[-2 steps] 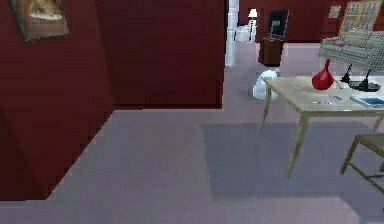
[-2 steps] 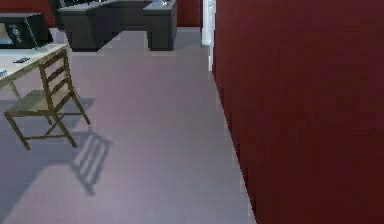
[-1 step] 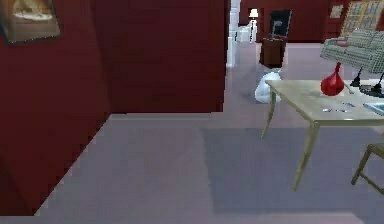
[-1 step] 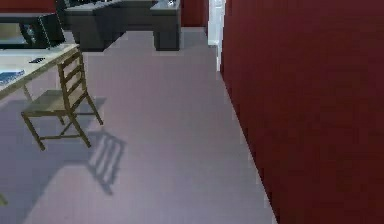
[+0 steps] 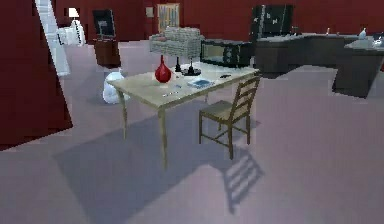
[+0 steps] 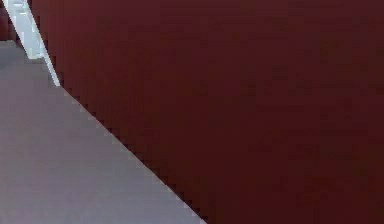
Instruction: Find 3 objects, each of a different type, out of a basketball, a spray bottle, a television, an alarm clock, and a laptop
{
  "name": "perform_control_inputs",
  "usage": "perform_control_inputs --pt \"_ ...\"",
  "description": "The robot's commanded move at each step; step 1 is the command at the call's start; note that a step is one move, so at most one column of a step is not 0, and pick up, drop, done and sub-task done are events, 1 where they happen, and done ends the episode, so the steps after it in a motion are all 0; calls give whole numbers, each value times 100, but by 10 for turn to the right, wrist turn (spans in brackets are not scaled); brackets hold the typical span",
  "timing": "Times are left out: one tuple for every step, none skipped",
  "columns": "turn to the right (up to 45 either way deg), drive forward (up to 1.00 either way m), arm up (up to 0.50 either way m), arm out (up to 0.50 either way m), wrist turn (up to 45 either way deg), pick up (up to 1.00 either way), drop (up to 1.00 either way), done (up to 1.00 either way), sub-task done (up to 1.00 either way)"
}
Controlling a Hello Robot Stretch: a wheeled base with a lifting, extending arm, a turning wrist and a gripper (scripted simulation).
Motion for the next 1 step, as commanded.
perform_control_inputs --pt "390 0 0 0 0 0 0 0 0"
